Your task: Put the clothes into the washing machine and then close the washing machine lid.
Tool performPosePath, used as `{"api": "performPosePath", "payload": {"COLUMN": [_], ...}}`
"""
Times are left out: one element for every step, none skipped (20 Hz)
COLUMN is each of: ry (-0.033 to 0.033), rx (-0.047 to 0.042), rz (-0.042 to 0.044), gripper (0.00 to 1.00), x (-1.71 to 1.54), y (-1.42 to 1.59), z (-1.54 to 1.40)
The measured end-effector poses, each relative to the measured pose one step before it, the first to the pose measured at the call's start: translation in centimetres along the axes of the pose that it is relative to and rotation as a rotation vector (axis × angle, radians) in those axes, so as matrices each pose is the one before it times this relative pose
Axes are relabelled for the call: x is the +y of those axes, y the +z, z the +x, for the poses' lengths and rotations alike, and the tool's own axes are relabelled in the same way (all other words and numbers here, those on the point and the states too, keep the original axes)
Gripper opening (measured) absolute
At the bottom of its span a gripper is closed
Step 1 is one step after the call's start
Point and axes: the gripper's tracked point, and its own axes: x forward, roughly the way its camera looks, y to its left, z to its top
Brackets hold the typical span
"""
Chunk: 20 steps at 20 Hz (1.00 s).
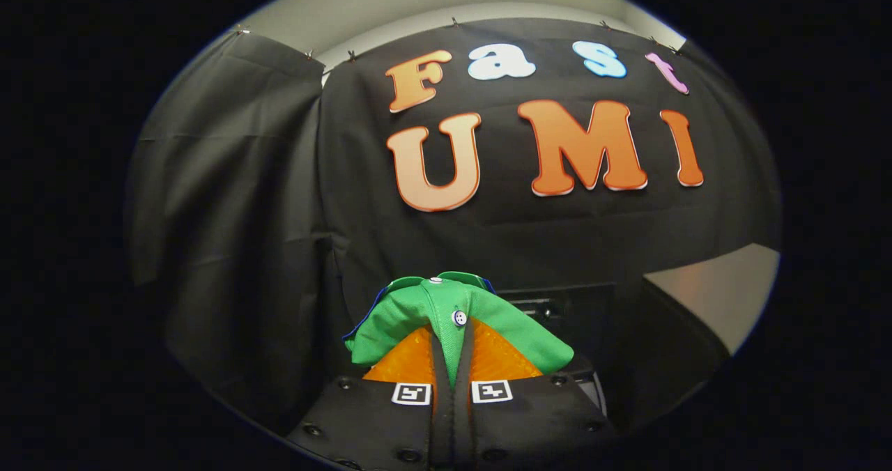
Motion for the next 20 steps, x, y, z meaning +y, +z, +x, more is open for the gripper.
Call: {"api": "performPosePath", "payload": {"ry": [-0.01271, -0.01402, -0.02098, -0.01811, -0.02352, -0.01899, -0.02107, -0.01854, -0.01179, -0.00691, -0.00259, -0.00293, -0.00081, -0.01141, -0.01005, -0.00861, -0.01565, 0.00163, -0.00481, -0.01120], "rx": [0.03296, 0.03081, 0.03740, 0.04185, 0.04874, 0.04458, 0.04198, 0.04385, 0.03407, 0.03254, 0.04478, 0.05179, 0.06208, 0.05894, 0.05255, 0.04307, 0.03348, 0.03250, 0.01955, 0.01479], "rz": [0.00485, -0.00183, -0.00354, 0.00059, 0.01041, 0.01606, 0.01003, -0.00149, -0.00121, -0.00592, -0.00829, 0.00035, 0.00710, 0.01374, 0.02078, 0.02807, 0.02534, 0.02230, 0.00849, -0.00609], "gripper": [0.08, 0.08, 0.08, 0.08, 0.08, 0.08, 0.08, 0.08, 0.08, 0.08, 0.08, 0.08, 0.08, 0.08, 0.08, 0.08, 0.08, 0.08, 0.08, 0.08], "x": [-0.141, -0.331, -0.330, -0.499, -0.700, -0.415, -0.599, -0.556, -0.416, -0.184, -0.108, -0.099, 0.046, -0.274, -0.454, -0.217, -0.178, -0.007, -0.163, -0.264], "y": [-2.091, -2.072, -1.715, -2.209, -2.406, -2.200, -2.011, -1.863, -1.260, -1.374, -1.267, -1.367, -1.563, -1.219, -0.924, -0.532, -0.370, -0.291, -0.198, 0.027], "z": [0.855, 1.041, 0.969, 0.922, 1.101, 0.914, 1.087, 0.967, 0.705, 0.947, 0.816, 0.511, 0.387, 0.600, 0.721, 0.636, 0.129, 0.084, 0.128, -0.049]}}
